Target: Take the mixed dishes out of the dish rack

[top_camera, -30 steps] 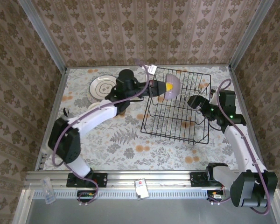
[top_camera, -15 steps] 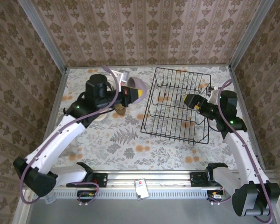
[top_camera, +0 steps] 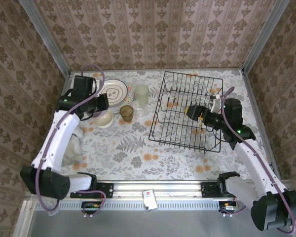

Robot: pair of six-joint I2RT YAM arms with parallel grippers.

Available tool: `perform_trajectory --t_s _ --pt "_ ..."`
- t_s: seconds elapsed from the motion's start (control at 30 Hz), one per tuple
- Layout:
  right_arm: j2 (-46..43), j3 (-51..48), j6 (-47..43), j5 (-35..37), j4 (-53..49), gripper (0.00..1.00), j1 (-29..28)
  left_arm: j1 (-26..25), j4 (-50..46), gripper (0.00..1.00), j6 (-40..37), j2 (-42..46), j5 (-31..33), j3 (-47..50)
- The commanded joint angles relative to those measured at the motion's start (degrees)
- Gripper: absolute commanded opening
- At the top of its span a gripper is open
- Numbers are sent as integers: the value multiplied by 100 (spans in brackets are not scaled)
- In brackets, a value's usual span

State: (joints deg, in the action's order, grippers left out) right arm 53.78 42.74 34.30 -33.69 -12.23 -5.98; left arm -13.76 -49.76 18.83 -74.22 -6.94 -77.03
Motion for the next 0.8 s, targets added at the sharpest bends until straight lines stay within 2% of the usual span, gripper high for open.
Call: perform_trajectory --t_s 0.0,0.1,0.37,0.77 --pt "-166 -44 -161 168 -116 100 -126 204 -54 0 -321 -305 389 -163" --pt "-244 -64 -158 170 -189 100 -196 242 -56 0 -421 -742 695 -213" --pt "-403 -192 -231 223 -332 100 -307 251 63 0 -537 -1563 780 -341" --pt "-404 -283 -170 214 -289 100 -398 34 151 0 -526 -2143 1073 -565"
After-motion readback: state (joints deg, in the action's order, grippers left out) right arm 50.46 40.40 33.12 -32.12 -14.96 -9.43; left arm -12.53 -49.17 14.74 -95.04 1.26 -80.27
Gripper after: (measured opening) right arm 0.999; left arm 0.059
